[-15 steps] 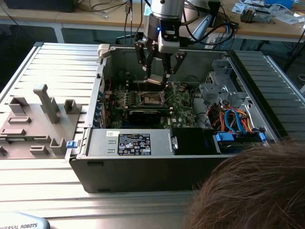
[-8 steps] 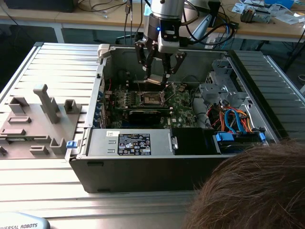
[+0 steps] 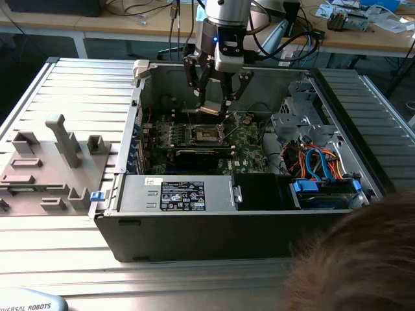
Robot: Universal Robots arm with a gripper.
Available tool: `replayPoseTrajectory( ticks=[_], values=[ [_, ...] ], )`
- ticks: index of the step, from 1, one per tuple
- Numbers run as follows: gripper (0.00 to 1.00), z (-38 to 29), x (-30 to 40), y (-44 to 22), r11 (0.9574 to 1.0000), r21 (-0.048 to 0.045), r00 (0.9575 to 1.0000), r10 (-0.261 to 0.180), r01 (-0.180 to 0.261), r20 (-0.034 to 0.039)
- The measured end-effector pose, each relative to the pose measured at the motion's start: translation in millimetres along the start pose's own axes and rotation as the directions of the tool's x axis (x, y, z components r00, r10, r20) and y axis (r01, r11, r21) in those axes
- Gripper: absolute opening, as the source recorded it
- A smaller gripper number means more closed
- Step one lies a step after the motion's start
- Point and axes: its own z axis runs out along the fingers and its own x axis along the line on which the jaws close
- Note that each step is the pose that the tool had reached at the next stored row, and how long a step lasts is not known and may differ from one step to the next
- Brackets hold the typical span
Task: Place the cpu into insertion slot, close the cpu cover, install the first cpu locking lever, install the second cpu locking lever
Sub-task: 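Place the cpu into insertion slot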
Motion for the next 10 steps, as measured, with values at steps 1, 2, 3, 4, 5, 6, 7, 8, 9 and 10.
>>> replayPoseTrajectory(
  ticks=[1, 2, 3, 4, 5, 6, 7, 8, 9, 10],
  values=[
    [0.55, 0.0, 0.0, 0.0, 1.0, 0.0, 1.0, 0.001, -0.001, -0.0001],
    [0.55, 0.0, 0.0, 0.0, 1.0, 0.0, 1.0, 0.002, -0.002, -0.0003],
    [0.55, 0.0, 0.0, 0.0, 1.0, 0.0, 1.0, 0.003, -0.003, -0.0005],
    [0.55, 0.0, 0.0, 0.0, 1.0, 0.0001, 1.0, 0.005, -0.005, -0.0008],
    [0.55, 0.0, 0.0, 0.0, 1.0, 0.0002, 1.0, 0.007, -0.007, -0.0011],
    [0.55, 0.1, 0.0, 0.0, 0.9999, 0.0002, 0.9999, 0.01, -0.01, -0.0017],
    [0.55, 0.1, 0.0, 0.0, 0.9999, 0.0003, 0.9999, 0.012, -0.012, -0.0019],
    [0.55, 0.1, 0.0, 0.0, 0.9999, 0.0003, 0.9999, 0.014, -0.014, -0.0023],
    [0.55, 0.2, 0.0, 0.0, 0.9999, 0.0003, 0.9999, 0.017, -0.017, -0.0026],
    [0.55, 0.2, 0.0, 0.0, 0.9998, 0.0004, 0.9998, 0.019, -0.019, -0.003]
  ],
)
